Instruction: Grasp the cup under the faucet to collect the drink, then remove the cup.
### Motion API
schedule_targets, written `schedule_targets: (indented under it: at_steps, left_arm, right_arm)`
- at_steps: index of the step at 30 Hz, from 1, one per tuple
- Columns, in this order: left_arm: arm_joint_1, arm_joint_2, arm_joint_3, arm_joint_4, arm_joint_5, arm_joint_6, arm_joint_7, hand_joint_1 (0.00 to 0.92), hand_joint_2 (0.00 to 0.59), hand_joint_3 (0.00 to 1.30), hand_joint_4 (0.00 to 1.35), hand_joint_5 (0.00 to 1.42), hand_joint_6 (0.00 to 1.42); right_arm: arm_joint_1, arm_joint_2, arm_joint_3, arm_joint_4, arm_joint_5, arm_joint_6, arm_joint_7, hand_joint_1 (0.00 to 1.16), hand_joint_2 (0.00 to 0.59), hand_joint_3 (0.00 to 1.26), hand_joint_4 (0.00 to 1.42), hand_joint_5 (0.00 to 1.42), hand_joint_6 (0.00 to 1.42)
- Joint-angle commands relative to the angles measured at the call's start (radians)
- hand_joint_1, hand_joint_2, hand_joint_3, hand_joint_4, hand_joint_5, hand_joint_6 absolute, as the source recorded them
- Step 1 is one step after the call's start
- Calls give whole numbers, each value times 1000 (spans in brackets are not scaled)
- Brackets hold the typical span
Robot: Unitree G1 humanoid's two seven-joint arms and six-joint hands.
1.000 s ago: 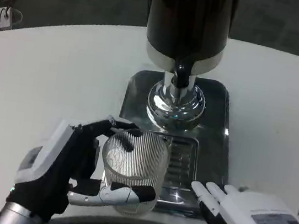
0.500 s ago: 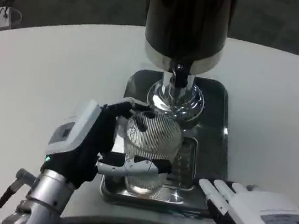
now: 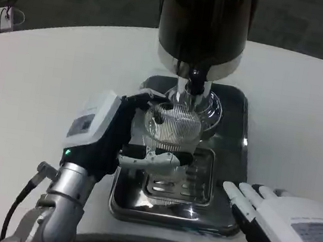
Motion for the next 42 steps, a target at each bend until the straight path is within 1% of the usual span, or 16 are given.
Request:
schedule_targets:
  at_steps: [1,2,6,9,11,17,20,23,25,27,31,34,38,42]
  left_arm:
    - [-38,-4,-28,56,2,-13,32,590,0,1005,1151,1328,1424]
    - [-44,-5,-35,65,2,-17,37,590,0,1001,1148,1327,1424]
    - [-53,-2,-53,79,4,-33,56,572,0,926,1060,1268,1424]
    - [-54,5,-64,74,3,-41,51,538,0,867,979,1214,1424]
    - [-53,11,-68,69,2,-40,46,493,0,804,877,1144,1416]
    - [-48,32,-67,57,-8,-35,35,383,0,741,733,1094,1411]
    - [-41,42,-64,47,-6,-34,45,337,0,738,706,1093,1419]
    - [-36,48,-59,39,-8,-32,52,318,0,730,698,1093,1415]
    - [-36,54,-57,33,-6,-29,51,266,7,719,663,1081,1414]
    - [-36,59,-57,30,-6,-26,49,232,10,707,647,1071,1414]
    - [-35,64,-58,26,-9,-23,37,193,19,674,592,1031,1364]
    - [-31,64,-56,21,-14,-23,35,180,10,626,543,976,1345]
    - [-21,61,-60,10,-19,-20,22,150,8,477,410,835,1239]
    - [-3,56,-60,-5,-24,-24,16,135,5,372,347,743,1187]
  right_arm:
    - [7,4,-9,-14,17,-11,4,525,459,0,0,0,0]
    - [6,3,-11,-14,19,-10,5,525,459,0,0,0,0]
    - [8,0,-18,-14,23,-6,8,524,459,0,0,0,0]
    - [11,0,-19,-14,26,-3,10,524,459,0,0,0,0]
    - [11,-1,-18,-14,29,1,13,524,459,0,0,0,0]
    - [5,-10,-8,-14,32,22,29,524,459,0,0,0,0]
    - [1,-15,-1,-14,41,40,39,524,460,0,0,0,0]
    - [-1,-26,5,-14,56,68,49,524,460,0,0,0,0]
    - [-2,-35,9,-14,63,82,52,524,460,0,0,0,0]
    - [-4,-43,13,-14,67,95,53,524,460,0,0,0,0]
    - [-11,-63,25,-14,70,122,61,524,460,0,0,0,0]
    - [-15,-77,35,-14,71,140,63,524,460,0,0,0,0]
    - [-14,-92,47,-8,70,162,71,524,460,0,0,0,0]
    - [-17,-107,60,-3,69,181,76,524,460,0,0,0,0]
